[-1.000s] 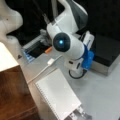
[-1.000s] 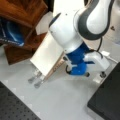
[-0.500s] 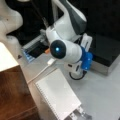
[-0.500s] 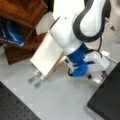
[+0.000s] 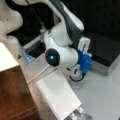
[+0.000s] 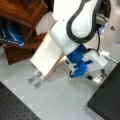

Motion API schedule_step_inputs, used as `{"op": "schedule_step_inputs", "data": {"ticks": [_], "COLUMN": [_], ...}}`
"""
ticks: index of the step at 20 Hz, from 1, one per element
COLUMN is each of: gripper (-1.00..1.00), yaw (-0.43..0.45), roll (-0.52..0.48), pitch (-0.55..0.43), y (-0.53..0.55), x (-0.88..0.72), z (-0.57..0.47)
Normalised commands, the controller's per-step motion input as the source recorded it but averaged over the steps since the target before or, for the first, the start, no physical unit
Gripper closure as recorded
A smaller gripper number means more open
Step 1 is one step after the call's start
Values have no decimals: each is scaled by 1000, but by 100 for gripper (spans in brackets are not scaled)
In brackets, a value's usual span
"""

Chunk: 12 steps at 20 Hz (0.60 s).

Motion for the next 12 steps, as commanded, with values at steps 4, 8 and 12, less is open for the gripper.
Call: {"op": "schedule_step_inputs", "data": {"ticks": [4, 8, 12], "gripper": [-100, 100, 100], "yaw": [-61, -66, -71], "roll": [270, 236, 212], "pitch": [-34, -30, -38], "y": [-101, -69, -15], "x": [9, 14, 15], "z": [-114, -112, -119]}}
